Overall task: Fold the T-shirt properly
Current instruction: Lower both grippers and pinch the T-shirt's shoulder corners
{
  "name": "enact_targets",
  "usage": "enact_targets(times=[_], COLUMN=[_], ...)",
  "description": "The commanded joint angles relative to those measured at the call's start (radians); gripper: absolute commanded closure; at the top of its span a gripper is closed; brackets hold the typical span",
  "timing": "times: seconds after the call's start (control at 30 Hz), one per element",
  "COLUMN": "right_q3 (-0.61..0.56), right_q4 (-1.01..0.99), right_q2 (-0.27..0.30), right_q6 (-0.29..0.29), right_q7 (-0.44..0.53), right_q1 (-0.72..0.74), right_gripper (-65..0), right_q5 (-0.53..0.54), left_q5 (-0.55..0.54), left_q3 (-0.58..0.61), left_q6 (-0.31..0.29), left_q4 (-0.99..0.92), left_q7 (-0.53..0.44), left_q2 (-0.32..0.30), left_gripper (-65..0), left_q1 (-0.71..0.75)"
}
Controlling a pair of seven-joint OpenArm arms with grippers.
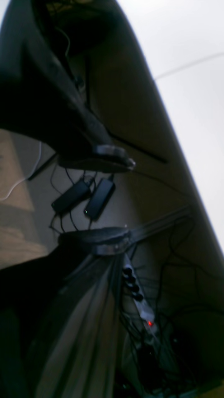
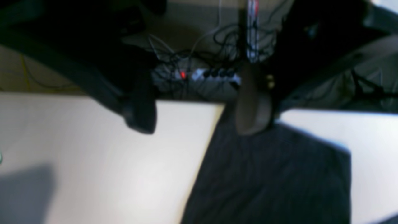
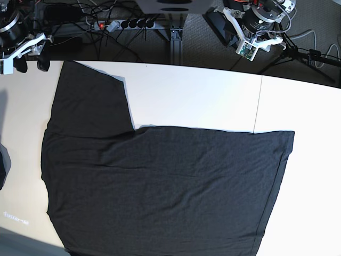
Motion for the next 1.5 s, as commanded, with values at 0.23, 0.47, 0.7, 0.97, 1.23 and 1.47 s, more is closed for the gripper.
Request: enact_targets(times=[0.23, 0.47, 0.7, 0.97, 1.23, 1.47], right_q3=[0.013, -0.02, -0.091, -0.181, -0.233, -0.235], right_q4=[-0.238, -0.4, -0.45, -0.449, -0.449, -0.449], right_q2=[0.01, 0.01, -0.018, -0.073, -0.169, -0.195], right_q6=[-0.032, 0.002, 0.017, 0.027, 0.028, 0.028], right_q7=[0.0, -0.048, -0.07, -0.08, -0.09, -0.089], right_q1=[0.167, 0.282, 0.324, 0.346, 0.372, 0.371], right_gripper=[-44.5, -44.5, -44.5, -44.5, -44.5, -44.5], right_q5=[0.036, 0.091, 0.09, 0.082, 0.055, 0.026], left_q5=[-0.016, -0.146, -0.256, -0.3, -0.399, -0.469], left_q3=[-0.064, -0.239, -0.308, -0.307, -0.307, -0.307], left_q6=[0.035, 0.033, 0.004, 0.003, -0.105, -0.192], left_q4=[0.019, 0.019, 0.018, -0.175, -0.356, -0.563], left_q7=[-0.038, -0.047, -0.048, -0.059, -0.058, -0.051], left_q2=[-0.043, -0.043, -0.116, -0.19, -0.237, -0.257], left_gripper=[-31.7, -31.7, -31.7, -31.7, -31.6, -31.7], left_q1=[-0.007, -0.048, -0.123, -0.285, -0.463, -0.607])
